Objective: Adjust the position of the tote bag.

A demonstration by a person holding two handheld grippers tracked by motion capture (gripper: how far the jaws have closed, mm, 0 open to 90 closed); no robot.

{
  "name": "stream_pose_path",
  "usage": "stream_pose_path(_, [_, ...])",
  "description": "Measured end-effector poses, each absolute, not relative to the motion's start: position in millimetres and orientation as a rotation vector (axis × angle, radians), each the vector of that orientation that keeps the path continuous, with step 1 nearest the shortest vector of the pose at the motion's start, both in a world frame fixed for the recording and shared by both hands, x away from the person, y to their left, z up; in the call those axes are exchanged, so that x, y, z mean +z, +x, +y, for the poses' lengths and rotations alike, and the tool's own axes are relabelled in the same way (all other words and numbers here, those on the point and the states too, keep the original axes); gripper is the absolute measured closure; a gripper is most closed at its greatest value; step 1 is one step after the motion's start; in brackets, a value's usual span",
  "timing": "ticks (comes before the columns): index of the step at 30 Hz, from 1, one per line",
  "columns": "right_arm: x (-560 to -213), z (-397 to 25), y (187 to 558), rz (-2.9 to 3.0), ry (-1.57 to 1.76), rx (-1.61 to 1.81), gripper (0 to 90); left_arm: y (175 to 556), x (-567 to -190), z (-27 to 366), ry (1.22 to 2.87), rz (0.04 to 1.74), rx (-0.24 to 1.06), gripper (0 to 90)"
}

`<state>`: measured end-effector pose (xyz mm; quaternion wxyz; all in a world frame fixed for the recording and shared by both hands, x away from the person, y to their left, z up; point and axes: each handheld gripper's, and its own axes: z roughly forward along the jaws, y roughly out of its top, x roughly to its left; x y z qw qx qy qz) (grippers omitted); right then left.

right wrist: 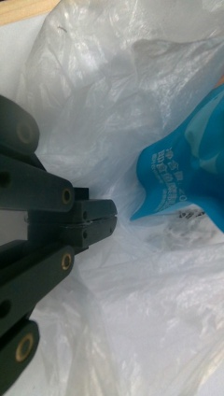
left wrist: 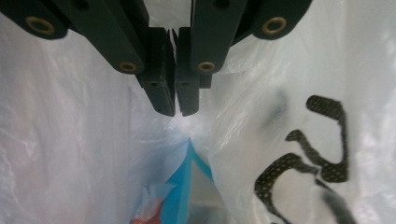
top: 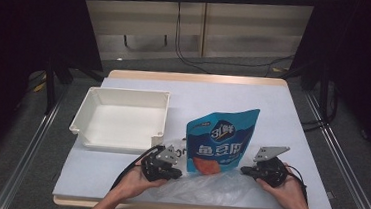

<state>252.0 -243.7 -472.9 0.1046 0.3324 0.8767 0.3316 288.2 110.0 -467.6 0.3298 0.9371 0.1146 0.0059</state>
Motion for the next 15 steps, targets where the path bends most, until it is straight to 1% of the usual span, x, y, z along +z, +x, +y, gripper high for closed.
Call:
stream_pose_path(4, [-470, -247, 249, 2.563, 0.955, 0.866, 90.0, 289, -466, 113, 2.476, 0.313, 0.075, 86.7])
stream_pose_path(6, [-470, -253, 248, 2.542, 0.967, 0.828, 90.0, 293, -464, 117, 2.498, 0.312, 0.09, 86.8])
stream_pose_path(7, [-469, -261, 246, 2.531, 0.983, 0.803, 90.0, 294, -465, 120, 2.491, 0.341, 0.119, 87.4])
stream_pose_path(9, [-469, -265, 246, 2.536, 0.979, 0.81, 90.0, 294, -464, 120, 2.51, 0.333, 0.124, 88.2])
stream_pose_path(11, [-469, -270, 244, 2.522, 1.008, 0.796, 90.0, 290, -462, 120, 2.545, 0.306, 0.177, 90.0])
stream_pose_path(15, [-468, -270, 242, 2.519, 1.005, 0.756, 90.0, 288, -462, 127, 2.548, 0.324, 0.18, 90.0])
